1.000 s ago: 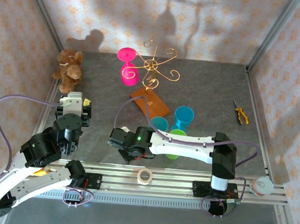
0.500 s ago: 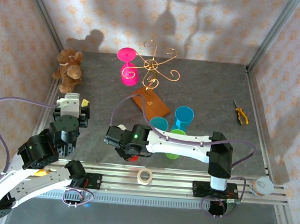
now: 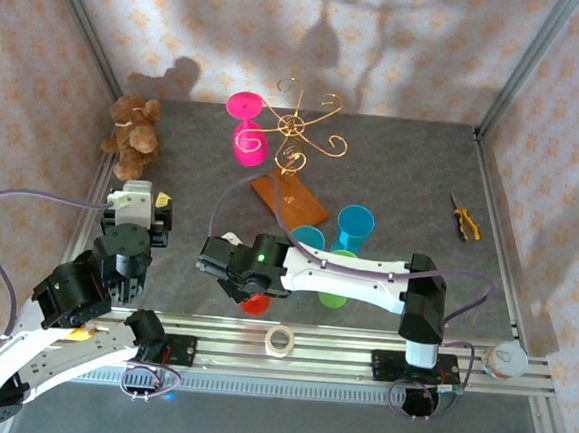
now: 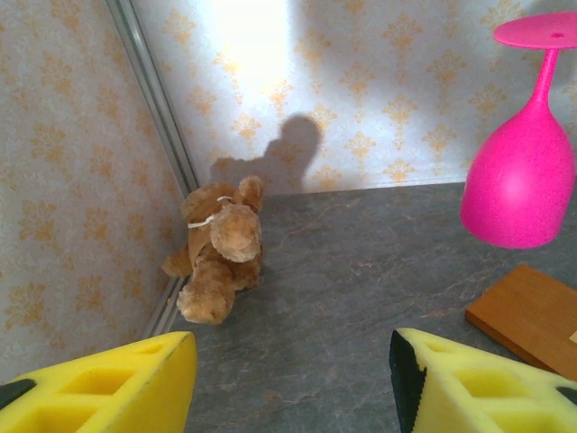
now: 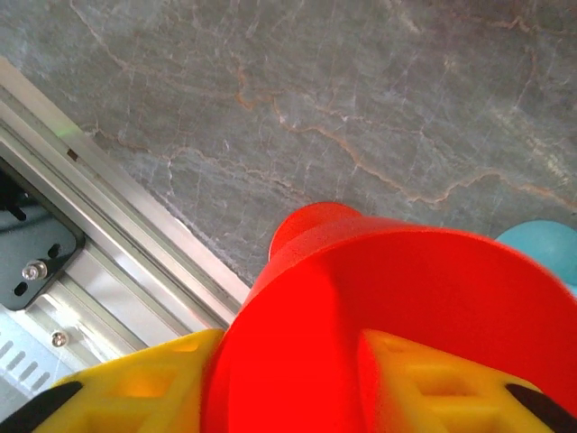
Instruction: Take the wine glass off the wine glass rack
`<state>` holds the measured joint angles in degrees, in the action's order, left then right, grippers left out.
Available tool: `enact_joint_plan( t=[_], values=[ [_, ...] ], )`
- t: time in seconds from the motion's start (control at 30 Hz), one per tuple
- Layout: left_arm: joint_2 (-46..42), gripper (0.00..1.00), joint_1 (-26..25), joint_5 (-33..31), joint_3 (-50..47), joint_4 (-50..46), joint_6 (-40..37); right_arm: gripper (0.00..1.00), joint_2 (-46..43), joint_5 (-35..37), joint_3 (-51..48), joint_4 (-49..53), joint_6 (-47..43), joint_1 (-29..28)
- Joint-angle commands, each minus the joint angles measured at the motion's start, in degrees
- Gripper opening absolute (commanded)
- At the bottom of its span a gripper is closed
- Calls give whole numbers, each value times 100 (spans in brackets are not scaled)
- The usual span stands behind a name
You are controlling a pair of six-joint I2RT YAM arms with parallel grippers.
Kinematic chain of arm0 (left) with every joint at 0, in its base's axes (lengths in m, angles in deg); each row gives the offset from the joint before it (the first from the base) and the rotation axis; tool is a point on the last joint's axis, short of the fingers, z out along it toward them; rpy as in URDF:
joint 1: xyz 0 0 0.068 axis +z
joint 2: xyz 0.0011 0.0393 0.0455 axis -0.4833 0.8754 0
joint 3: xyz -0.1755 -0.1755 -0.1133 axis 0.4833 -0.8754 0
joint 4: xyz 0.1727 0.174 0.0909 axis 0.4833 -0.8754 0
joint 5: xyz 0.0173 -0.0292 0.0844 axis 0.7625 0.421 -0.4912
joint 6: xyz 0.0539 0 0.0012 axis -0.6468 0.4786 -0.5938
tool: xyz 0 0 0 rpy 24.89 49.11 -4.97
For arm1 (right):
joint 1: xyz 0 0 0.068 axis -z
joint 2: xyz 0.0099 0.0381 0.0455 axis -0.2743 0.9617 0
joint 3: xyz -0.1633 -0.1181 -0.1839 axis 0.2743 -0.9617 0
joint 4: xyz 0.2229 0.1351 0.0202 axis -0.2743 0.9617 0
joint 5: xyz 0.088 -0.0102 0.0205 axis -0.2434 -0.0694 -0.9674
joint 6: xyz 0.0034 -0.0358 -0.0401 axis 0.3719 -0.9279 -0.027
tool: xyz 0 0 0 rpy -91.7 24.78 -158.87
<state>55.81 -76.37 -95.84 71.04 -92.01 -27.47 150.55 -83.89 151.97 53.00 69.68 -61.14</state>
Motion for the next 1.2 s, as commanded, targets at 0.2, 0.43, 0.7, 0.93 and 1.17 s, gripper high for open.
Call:
enact_joint_plan(
  t=[0.2,0.43,0.7,0.93,1.17],
  values=[
    [93,61,44,-85,26,-100,107,47,-485,551,187,282,-91,50],
    [212,61,44,-161,138,-156,162,52,-858,677,154,215,-168,112],
    [491,66,50,44,379,-213,127,54,-1370,818,205,242,-185,218],
    [980,71,474,844,749,358,241,60,-2461,426,-142,-263,-30,907],
    [2377,71,2795,4231,1703,646,1538,60,-2710,-186,190,-195,-213,1881]
  ],
)
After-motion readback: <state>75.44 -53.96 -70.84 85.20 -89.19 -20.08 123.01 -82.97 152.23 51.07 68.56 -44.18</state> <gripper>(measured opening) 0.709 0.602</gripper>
